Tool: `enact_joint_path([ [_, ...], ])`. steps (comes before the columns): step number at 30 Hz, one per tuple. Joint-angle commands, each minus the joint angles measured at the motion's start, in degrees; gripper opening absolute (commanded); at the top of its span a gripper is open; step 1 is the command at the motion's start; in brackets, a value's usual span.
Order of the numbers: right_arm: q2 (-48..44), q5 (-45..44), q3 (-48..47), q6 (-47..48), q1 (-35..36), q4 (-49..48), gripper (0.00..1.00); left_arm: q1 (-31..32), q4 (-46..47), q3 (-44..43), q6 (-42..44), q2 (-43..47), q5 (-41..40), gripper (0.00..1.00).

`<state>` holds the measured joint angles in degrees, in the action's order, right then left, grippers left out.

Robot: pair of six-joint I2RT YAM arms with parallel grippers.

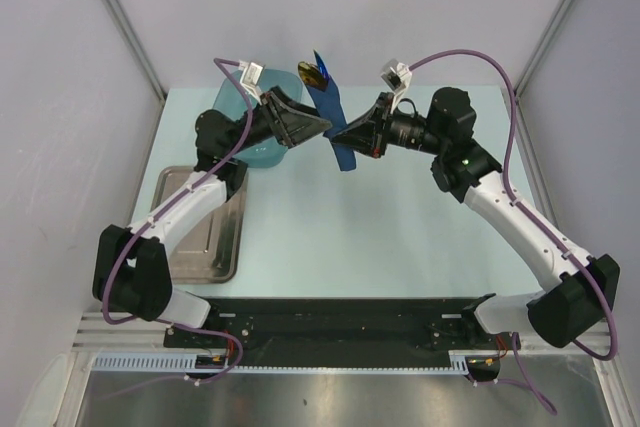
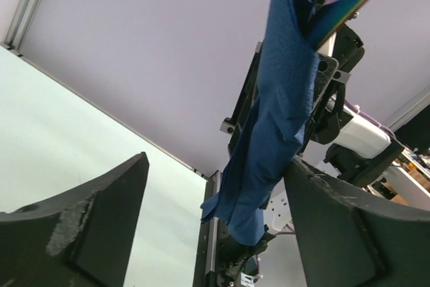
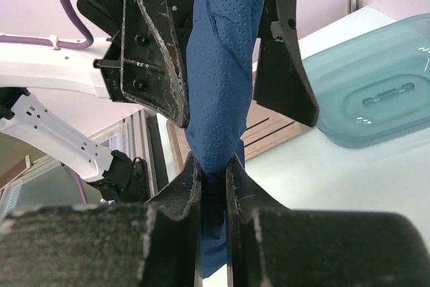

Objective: Place the utensils on the paper napkin and roll it up

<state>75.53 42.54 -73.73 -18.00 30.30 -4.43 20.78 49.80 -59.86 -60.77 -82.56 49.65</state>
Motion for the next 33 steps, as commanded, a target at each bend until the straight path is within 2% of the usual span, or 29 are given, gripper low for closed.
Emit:
enact_joint_path([
  [1,0.06,0.08,-3.52,-0.55,0.02,-5.42,0.0,1.2,4.25,-1.32,-1.89,1.0,0.71,0.81],
  [4,0.23,-0.18,-3.35,-0.46,0.11,-4.89,0.0,1.99,5.22,-1.4,-2.25,1.09,0.71,0.71],
  [9,0.59,0.0,-3.43,-0.37,0.19,-4.98,0.0,2.17,5.57,-2.63,-3.21,0.21,0.19,0.62],
  [12,0.85,-0.36,-3.43,0.16,0.28,-4.72,0.0,2.34,5.66,-3.51,-3.39,-0.31,0.19,0.48],
  [13,0.85,-0.36,-3.52,0.16,0.37,-4.8,0.0,2.43,5.57,-3.6,-3.3,-0.4,0.1,0.37],
  [15,0.94,-0.36,-3.52,0.51,0.54,-4.8,0.0,2.43,5.57,-3.86,-3.04,-0.49,0.19,0.25],
  [16,1.03,-0.44,-3.61,0.77,0.54,-4.54,0.0,2.43,5.4,-3.87,-2.95,-0.49,0.19,0.13],
  [18,1.03,-0.71,-3.87,1.99,0.63,-4.01,0.0,2.43,5.13,-3.87,-2.68,-0.67,0.19,0.01],
  [21,0.94,-0.71,-4.22,3.4,0.81,-2.87,0.0,2.08,4.95,-3.43,-3.03,-0.84,-0.43,0.0],
  [23,0.85,-0.01,-4.22,4.11,0.72,-1.29,0.09,1.29,6.87,-3.6,-3.73,-1.37,-0.17,0.0],
  [24,0.59,0.26,-4.22,5.33,0.55,-0.42,0.25,0.68,7.5,-4.04,-4.0,-1.63,0.01,0.0],
  [26,0.06,0.87,-3.88,6.83,0.2,2.66,0.4,0.23,8.29,-5.53,-4.53,-2.16,0.53,0.0],
  [27,-0.38,1.13,-3.18,7.27,0.02,3.36,0.5,0.06,8.82,-5.97,-4.62,-2.42,0.8,0.0],
  [30,-0.91,2.01,-1.86,9.91,-0.51,6.7,0.63,0.06,9.09,-6.85,-4.97,-2.95,0.8,0.0],
  [33,-1.17,2.45,-0.98,11.23,-0.68,8.12,0.62,0.06,9.26,-6.94,-5.06,-2.95,0.45,0.0],
])
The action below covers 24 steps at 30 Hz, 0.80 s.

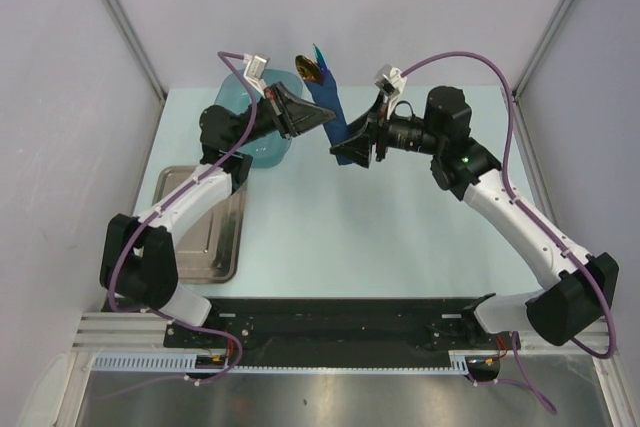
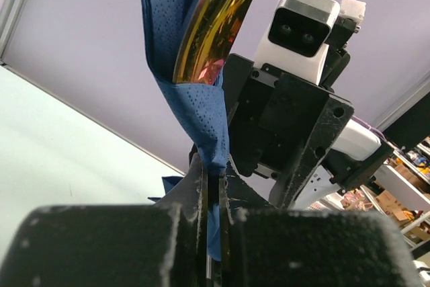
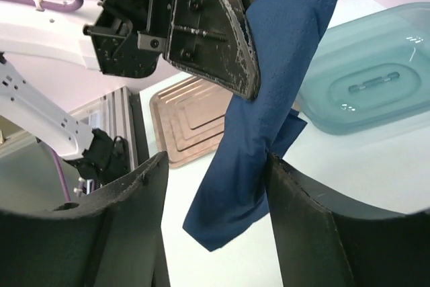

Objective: Place the utensils on the paper napkin and roll it up

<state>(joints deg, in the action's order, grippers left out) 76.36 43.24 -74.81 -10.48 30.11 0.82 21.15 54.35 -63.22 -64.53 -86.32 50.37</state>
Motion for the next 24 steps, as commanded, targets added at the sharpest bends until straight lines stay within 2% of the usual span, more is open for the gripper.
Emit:
enact_joint_path([
  [1,-1.91,2.1,0.71,3.89,-0.58,2.96,0.6,-0.32,4.54,-3.66,-1.21,0.81,-0.18,0.0],
  [2,-1.83,2.46,0.97,3.98,-0.66,3.13,0.58,-0.32,4.63,-3.75,-1.3,0.81,-0.18,0.0],
  [5,-1.48,3.42,1.85,4.15,-0.66,3.22,0.43,-0.32,4.28,-4.01,-0.86,0.81,-0.27,0.0],
  [6,-1.39,3.69,1.86,4.24,-0.84,3.75,0.34,-0.32,4.1,-3.93,-0.77,0.89,-0.27,0.0],
  [9,-0.86,5.09,1.42,4.15,-1.1,5.24,0.17,-0.32,4.19,-3.84,-0.6,1.07,-0.36,0.0],
  [12,-0.07,7.46,0.72,3.37,-1.89,7.18,0.06,-0.32,4.28,-3.75,-0.51,1.07,-0.54,0.0],
  [13,0.11,8.34,0.54,3.1,-2.24,7.79,0.07,-0.32,4.36,-3.66,-0.51,1.16,-0.54,0.0],
  [14,0.11,8.43,0.19,2.84,-2.33,7.97,0.12,-0.32,4.45,-3.66,-0.42,1.07,-0.36,0.0],
  [15,0.19,8.44,-0.07,2.57,-2.51,8.23,0.33,-0.32,4.54,-3.75,-0.42,1.07,-0.45,0.0],
  [18,0.11,7.04,-1.39,2.74,-2.6,8.15,0.7,-0.23,4.54,-3.49,-0.51,1.16,-0.27,0.0],
  [21,0.19,5.01,-3.14,2.57,-2.6,6.92,0.8,0.03,4.63,-2.96,-0.42,1.33,-0.18,0.0],
  [24,0.37,3.69,-3.86,1.78,-2.6,4.55,0.8,0.65,4.36,-2.52,-0.07,1.68,-0.01,0.0],
])
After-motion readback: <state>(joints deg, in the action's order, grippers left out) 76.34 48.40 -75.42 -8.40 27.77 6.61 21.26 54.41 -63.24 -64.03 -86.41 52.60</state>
